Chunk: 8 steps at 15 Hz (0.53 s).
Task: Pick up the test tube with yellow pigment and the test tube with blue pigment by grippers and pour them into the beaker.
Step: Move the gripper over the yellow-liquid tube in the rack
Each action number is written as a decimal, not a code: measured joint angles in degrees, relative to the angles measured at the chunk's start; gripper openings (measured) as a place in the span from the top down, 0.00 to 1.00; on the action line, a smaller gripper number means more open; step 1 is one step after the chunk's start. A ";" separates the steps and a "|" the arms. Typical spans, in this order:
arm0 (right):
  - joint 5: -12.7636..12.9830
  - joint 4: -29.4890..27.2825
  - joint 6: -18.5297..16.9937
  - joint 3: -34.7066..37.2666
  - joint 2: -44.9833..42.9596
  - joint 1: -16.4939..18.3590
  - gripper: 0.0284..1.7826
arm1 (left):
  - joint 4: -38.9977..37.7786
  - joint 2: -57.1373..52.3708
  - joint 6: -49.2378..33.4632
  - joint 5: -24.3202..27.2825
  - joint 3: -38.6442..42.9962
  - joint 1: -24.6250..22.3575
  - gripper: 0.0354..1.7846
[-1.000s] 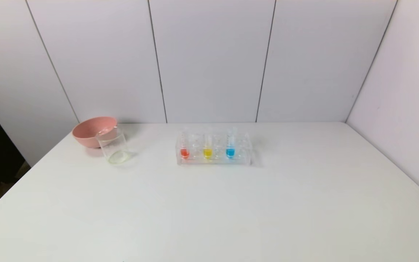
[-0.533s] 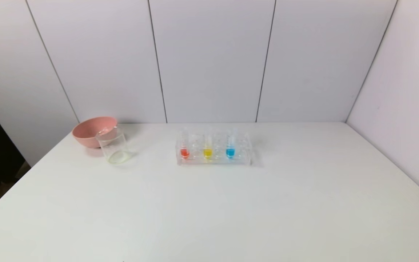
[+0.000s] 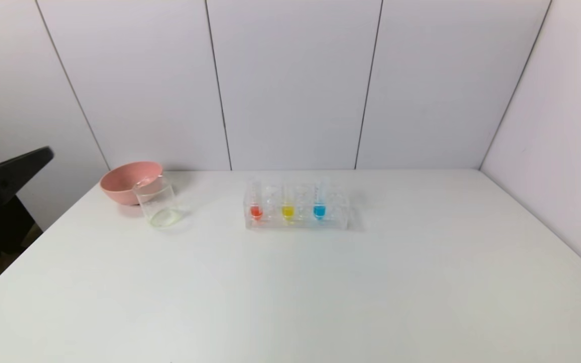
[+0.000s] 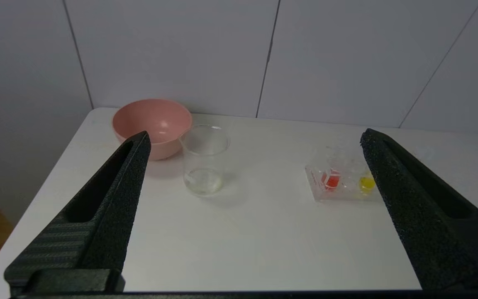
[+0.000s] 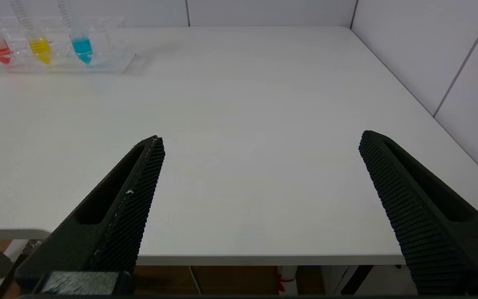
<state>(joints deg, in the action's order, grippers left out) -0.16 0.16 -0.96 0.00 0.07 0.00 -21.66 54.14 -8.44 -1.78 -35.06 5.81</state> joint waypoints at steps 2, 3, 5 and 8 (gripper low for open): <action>0.00 0.00 0.00 0.00 0.00 0.00 0.04 | -5.68 10.24 -0.35 -5.08 -3.55 8.24 0.01; 0.02 0.00 0.00 0.00 0.00 0.00 0.04 | -8.81 14.91 -0.38 -8.28 -4.62 12.02 0.01; 0.00 0.00 0.00 0.00 0.00 0.00 0.04 | -17.12 24.00 -0.24 -14.79 -6.03 18.49 0.01; 0.02 0.00 0.00 0.00 0.00 0.00 0.04 | -29.14 36.99 0.12 -22.38 -7.90 25.82 0.01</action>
<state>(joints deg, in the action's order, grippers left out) -0.13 0.16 -0.96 0.00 0.07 0.00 -50.80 91.12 -8.31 -24.16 -42.96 31.63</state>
